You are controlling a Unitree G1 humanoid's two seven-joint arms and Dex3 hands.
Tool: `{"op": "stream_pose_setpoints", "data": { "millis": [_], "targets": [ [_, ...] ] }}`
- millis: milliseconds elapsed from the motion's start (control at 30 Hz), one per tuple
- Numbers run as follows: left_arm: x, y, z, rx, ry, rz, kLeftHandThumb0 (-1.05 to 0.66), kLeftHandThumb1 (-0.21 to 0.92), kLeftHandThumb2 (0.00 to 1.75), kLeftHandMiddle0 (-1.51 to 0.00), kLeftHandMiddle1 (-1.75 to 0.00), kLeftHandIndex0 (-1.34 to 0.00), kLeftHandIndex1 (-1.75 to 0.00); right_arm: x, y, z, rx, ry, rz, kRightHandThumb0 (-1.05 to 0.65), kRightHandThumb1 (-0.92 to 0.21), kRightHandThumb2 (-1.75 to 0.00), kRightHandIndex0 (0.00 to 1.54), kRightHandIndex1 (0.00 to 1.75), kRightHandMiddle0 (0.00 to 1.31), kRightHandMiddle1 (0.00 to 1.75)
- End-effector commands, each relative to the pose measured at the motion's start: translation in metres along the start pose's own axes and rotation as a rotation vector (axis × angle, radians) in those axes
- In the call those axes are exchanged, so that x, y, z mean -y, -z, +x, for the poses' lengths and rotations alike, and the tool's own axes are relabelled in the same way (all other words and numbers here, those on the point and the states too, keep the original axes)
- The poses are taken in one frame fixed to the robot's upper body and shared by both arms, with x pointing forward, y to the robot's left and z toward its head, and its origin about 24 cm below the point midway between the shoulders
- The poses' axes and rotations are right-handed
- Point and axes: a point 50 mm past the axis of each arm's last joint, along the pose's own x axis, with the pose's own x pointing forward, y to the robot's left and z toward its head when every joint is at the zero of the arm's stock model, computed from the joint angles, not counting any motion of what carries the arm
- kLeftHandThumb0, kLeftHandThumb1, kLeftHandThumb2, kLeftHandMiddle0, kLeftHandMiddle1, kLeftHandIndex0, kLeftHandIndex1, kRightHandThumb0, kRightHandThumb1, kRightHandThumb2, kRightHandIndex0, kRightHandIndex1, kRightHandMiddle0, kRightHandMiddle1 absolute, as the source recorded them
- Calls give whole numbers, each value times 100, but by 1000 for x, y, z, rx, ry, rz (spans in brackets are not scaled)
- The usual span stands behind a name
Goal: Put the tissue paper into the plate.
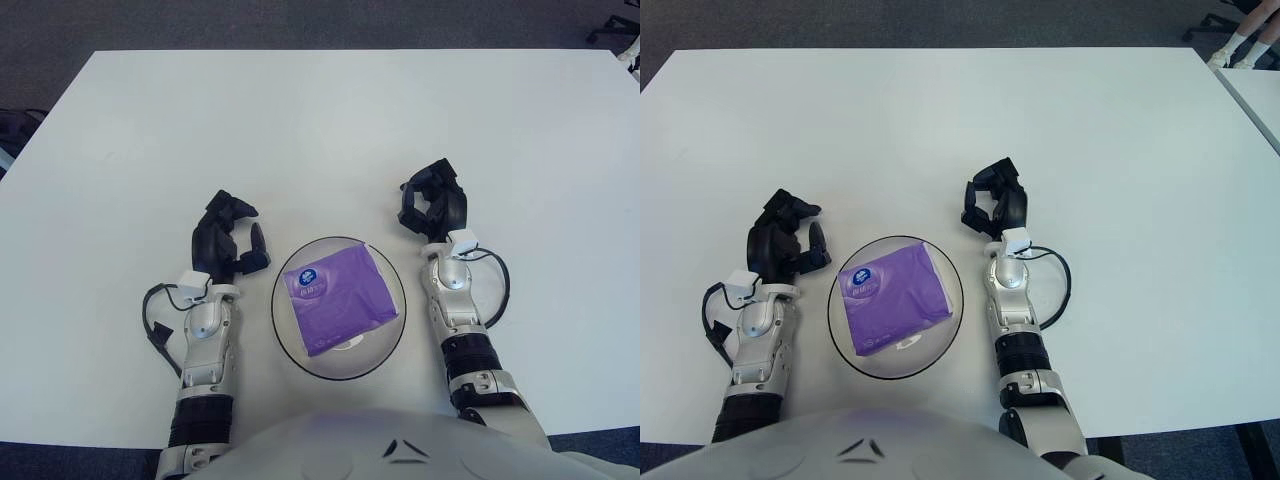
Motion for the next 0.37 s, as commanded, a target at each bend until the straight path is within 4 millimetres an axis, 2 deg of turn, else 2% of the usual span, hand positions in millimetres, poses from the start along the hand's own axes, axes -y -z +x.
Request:
{"op": "stream_pose_setpoints", "data": {
  "millis": [0, 333],
  "targets": [
    [-4, 25, -18, -148, -31, 11, -56, 15, 153, -136, -175, -75, -175, 16, 39, -42, -207, 29, -58, -41, -55, -103, 67, 146, 43, 175],
    [-5, 25, -19, -145, -43, 9, -56, 15, 153, -136, -175, -75, -175, 15, 39, -43, -210, 21, -55, -41, -55, -104, 67, 146, 43, 175]
  ]
}}
